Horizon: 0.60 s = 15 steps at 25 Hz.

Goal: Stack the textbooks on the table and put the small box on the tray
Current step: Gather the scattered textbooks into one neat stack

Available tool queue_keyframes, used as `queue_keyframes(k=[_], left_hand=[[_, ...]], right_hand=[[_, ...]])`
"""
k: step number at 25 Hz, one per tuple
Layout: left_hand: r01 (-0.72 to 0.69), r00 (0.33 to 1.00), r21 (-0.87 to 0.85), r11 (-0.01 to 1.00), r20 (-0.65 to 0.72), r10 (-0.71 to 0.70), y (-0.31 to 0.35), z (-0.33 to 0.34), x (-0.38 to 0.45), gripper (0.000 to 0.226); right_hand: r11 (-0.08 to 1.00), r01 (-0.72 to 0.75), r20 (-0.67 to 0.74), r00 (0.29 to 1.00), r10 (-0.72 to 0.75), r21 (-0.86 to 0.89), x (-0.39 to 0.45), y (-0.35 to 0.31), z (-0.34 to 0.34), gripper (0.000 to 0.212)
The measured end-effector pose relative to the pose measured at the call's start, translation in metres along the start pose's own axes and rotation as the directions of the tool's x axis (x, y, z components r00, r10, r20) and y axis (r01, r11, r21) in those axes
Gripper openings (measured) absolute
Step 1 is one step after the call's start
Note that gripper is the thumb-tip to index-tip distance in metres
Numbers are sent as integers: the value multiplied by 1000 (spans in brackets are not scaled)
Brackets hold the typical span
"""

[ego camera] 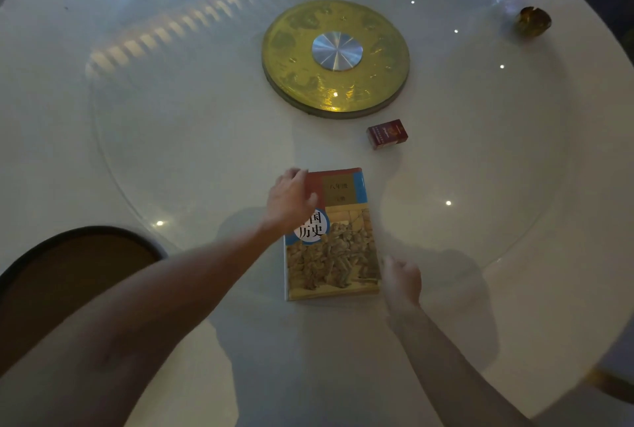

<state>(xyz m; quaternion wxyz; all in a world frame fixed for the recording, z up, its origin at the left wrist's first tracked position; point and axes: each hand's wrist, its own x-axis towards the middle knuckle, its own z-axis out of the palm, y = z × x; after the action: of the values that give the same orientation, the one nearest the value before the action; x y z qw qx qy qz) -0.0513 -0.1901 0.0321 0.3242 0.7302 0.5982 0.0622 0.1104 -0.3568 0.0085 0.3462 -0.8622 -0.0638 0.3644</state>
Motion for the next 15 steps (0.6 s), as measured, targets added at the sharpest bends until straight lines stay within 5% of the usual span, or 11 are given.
queue_keyframes(k=[3,6,8,15], left_hand=[[-115,991,140,983,89,104,12,1,30,57],[-138,977,214,967,189,97,15,9,51,51],[-120,969,224,967,237,65,15,13,60,42],[-105,960,227,968,278,39,11,16,79,35]], right_hand=[[943,-274,18,961,275,192,-26,30,-1,9],[799,-506,243,861,446,325,-45,43,4,10],[709,-594,379,799,467,380,-54,39,8,13],[596,-674,479,735,480,437,-48,31,16,15]])
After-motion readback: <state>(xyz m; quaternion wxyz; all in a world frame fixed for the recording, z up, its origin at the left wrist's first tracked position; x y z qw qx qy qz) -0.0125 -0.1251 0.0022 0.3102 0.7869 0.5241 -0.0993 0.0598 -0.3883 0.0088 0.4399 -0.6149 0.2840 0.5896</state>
